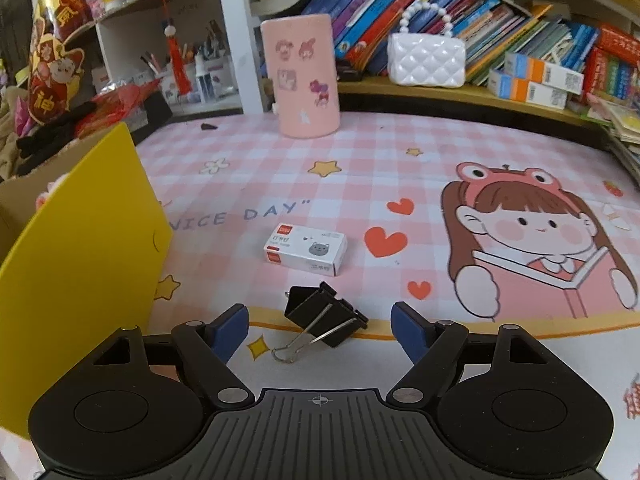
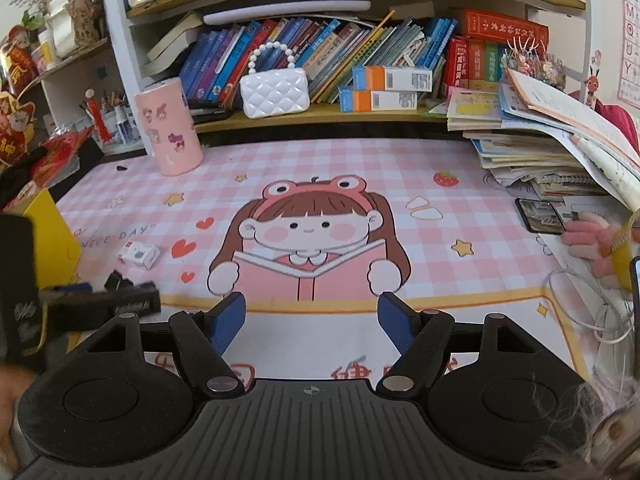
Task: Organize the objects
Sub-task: 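Grasp the black binder clip with the left tool while the right tool approaches the white box, then hold the clip in the left tool while the right tool grasps the white cat-printed box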
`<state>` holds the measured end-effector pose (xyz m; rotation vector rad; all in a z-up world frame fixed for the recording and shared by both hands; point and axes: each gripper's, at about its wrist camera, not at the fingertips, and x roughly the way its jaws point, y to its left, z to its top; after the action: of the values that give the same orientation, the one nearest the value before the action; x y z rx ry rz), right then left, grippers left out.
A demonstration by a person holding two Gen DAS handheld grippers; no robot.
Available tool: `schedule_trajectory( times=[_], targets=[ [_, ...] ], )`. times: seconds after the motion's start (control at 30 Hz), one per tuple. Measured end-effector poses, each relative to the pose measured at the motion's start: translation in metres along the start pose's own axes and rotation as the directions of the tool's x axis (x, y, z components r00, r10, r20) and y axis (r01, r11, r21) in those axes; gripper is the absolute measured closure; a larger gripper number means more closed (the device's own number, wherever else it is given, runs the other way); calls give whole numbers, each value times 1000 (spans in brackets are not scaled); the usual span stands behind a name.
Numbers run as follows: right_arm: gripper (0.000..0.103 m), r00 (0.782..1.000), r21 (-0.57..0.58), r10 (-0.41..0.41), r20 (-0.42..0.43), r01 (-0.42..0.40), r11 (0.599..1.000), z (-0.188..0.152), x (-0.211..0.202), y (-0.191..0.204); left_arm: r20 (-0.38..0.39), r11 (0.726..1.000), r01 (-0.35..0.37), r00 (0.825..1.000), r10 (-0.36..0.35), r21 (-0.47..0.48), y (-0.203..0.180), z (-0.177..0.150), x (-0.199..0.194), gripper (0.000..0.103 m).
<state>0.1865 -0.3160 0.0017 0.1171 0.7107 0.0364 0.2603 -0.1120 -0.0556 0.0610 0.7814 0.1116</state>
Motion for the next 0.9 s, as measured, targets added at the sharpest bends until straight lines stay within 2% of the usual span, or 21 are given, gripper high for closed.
schedule_trajectory(
  times=[0.07,0.13,0.17,0.2,0.23,0.3,0.47,0.7,0.77,0.9],
  targets=[
    [31,1000,1,3,-12,-3,1000,-3,-1,-1,-9,1000,-1,1000,1,-8,2,0,5,30],
    [31,1000,0,3,-18,-3,1000,-5,-2,-2,-27,1000,3,1000,-3,-6,3,-2,10,46],
    [31,1000,-1,2,-20,-2,1000,-6,-3,-3,-30,1000,15,999,-15,-11,4,-3,11,48],
    [31,1000,-3,1,-21,-1,1000,-6,-3,-3,-22,999,33,999,-34,-22,6,-4,11,58],
    [31,1000,-4,0,-22,0,1000,-7,-4,-3,-22,999,46,999,-47,-26,7,-3,11,64],
    [31,1000,-7,1,-24,-1,1000,-7,-4,-3,-26,998,49,998,-50,-29,9,-3,9,64],
    [31,999,-18,19,-26,-20,1000,-6,-1,1,7,991,111,994,-111,-69,20,-6,-23,65],
    [31,996,-70,87,-22,-89,994,1,28,17,-28,972,187,981,-192,-143,39,-30,-76,65],
    [31,992,-100,122,-30,-124,987,4,41,27,-33,970,191,980,-197,-149,43,-35,-90,65],
    [31,973,-135,225,-52,-231,964,17,70,54,9,982,158,987,-158,-104,52,-45,-122,65]
  ],
)
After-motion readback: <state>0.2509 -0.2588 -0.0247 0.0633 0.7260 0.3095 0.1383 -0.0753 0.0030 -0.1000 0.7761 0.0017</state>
